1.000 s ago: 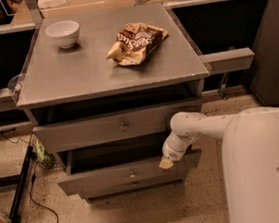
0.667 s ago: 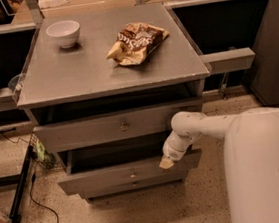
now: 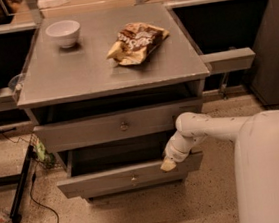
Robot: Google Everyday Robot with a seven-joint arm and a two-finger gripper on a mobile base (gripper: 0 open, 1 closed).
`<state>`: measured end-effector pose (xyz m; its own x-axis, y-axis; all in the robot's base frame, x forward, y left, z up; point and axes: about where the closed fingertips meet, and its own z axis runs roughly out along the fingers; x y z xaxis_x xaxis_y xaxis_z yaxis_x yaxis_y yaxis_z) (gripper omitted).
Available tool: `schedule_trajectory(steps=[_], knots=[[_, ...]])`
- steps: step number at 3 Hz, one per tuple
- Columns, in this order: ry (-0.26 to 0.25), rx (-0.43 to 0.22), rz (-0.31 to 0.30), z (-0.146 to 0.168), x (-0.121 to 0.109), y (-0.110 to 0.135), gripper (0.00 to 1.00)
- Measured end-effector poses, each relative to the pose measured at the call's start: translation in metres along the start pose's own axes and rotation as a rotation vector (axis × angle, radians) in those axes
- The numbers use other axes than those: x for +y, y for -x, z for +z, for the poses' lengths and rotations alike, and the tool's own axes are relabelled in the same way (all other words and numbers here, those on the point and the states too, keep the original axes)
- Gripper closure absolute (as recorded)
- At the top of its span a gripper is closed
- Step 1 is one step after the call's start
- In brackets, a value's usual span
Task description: Open middle drawer
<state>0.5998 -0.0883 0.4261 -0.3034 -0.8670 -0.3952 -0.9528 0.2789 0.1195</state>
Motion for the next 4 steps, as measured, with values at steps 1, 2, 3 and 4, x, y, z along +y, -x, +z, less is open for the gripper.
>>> schedule_trajectory(steps=[1,2,3,4], knots=[[0.003,-0.019,0.007,-0.004,0.007,-0.004,1.00],[-0.010,-0.054,-0.002,-0.011,0.011,0.004,1.00],[-0.007,-0.067,0.005,-0.014,0.018,0.000,1.00],[-0.005,-0.077,0.010,-0.017,0.022,-0.004,1.00]])
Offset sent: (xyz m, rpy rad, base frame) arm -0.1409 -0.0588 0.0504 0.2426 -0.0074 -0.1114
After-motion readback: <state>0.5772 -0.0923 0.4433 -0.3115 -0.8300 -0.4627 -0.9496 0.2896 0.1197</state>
